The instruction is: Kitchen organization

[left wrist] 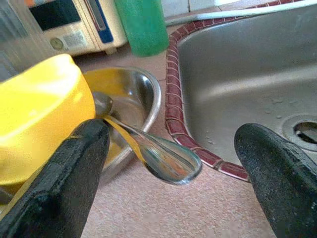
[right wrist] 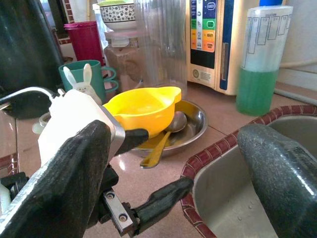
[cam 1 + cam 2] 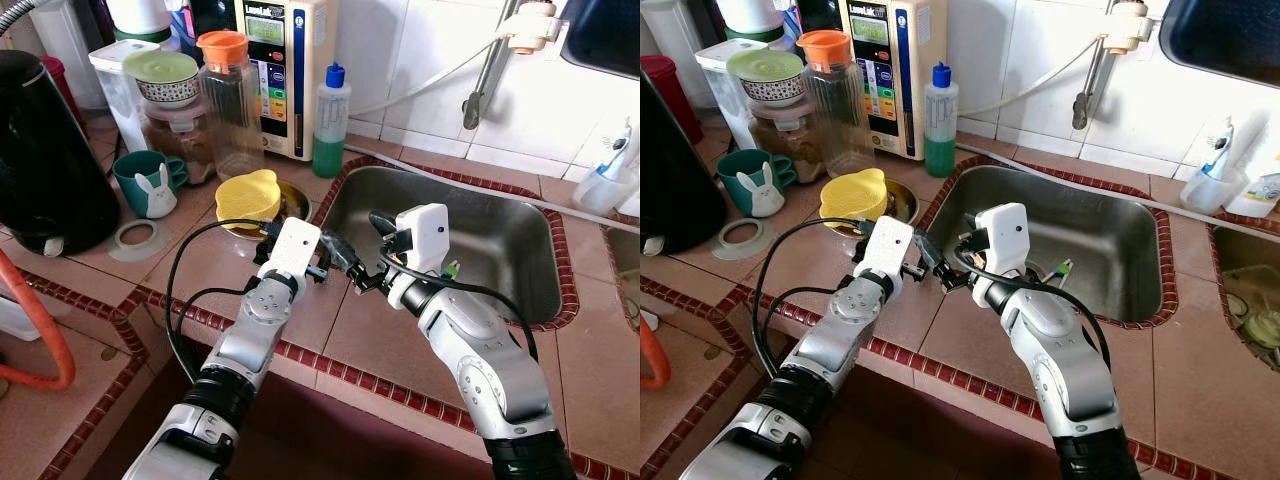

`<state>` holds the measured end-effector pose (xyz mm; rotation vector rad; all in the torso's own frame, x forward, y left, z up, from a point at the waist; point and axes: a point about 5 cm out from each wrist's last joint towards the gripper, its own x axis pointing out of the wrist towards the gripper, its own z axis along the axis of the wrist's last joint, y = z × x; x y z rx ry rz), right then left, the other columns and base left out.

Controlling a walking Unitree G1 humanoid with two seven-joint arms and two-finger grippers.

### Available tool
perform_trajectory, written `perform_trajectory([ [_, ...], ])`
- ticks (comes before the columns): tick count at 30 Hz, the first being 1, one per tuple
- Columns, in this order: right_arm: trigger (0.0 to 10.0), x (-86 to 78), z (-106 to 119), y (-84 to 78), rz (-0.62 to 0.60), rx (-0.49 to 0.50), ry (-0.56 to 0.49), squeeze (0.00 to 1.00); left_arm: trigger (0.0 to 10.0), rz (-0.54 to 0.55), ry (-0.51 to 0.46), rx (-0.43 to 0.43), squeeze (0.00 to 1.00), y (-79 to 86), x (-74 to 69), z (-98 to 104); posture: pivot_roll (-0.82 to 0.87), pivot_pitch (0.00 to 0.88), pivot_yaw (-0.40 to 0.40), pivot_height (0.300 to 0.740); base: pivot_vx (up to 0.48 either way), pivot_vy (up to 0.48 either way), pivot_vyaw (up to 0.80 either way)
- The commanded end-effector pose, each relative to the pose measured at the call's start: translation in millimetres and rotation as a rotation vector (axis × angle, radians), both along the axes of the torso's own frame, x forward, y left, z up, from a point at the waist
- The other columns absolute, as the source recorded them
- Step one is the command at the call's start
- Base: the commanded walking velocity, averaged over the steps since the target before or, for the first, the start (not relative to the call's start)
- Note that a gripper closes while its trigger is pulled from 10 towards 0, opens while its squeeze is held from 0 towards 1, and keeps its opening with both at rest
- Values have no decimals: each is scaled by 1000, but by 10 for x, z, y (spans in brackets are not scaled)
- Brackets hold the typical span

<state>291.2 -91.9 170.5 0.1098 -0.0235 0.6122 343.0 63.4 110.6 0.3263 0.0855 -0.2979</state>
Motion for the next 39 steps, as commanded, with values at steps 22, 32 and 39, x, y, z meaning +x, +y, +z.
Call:
perform_trajectory([
  [22,10000,23,70,-37,-25,8,-9,0,10000,-272,-113,148,0,-249,-87,-49,41,0,-15,740,0,0,0],
  [32,10000,28,71,-43,-27,5,-8,0,2941,-318,-106,157,0,-272,-111,-103,37,0,-15,740,0,0,0],
  [39,10000,27,73,-45,-25,2,-8,0,0,-346,-90,162,0,-277,-119,-133,36,0,-14,740,0,0,0],
])
